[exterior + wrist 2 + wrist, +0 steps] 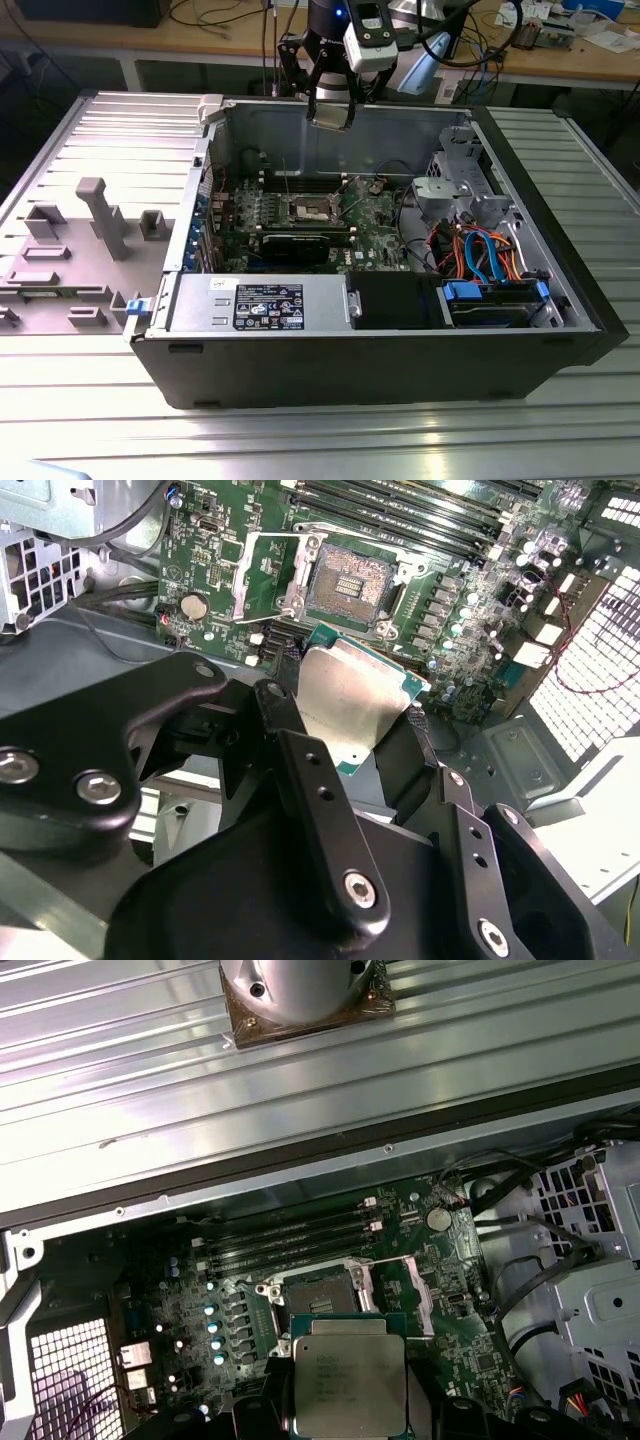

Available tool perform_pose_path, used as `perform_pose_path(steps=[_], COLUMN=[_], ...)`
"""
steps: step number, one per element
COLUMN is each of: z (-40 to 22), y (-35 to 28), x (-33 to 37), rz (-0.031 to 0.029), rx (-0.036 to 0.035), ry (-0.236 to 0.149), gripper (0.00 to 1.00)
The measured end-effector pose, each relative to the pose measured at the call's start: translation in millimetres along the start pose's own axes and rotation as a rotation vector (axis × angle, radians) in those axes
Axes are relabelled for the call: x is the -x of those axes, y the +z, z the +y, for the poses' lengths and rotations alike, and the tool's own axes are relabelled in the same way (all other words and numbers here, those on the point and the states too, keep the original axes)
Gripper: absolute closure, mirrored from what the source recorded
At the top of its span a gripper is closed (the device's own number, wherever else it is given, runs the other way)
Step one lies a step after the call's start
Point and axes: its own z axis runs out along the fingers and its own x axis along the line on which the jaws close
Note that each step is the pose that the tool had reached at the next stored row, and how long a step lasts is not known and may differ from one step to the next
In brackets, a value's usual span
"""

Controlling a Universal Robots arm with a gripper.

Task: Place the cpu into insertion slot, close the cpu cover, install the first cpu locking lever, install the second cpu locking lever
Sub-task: 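Place the cpu into insertion slot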

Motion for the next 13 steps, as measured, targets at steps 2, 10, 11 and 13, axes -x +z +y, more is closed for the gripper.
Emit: perform_pose_path(steps=[2, 10, 11, 13], z=[0.0, -0.2, -0.4, -1.0], y=[0.0, 2.1, 3.6, 6.1], x=[0.0, 0.1, 0.1, 0.1], rz=[0.0000, -0.0065, -0.0080, -0.0088], rx=[0.0000, -0.0006, -0.0004, -0.0004], ry=[0.000, 0.069, 0.086, 0.096], gripper=[0.45, 0.45, 0.45, 0.45])
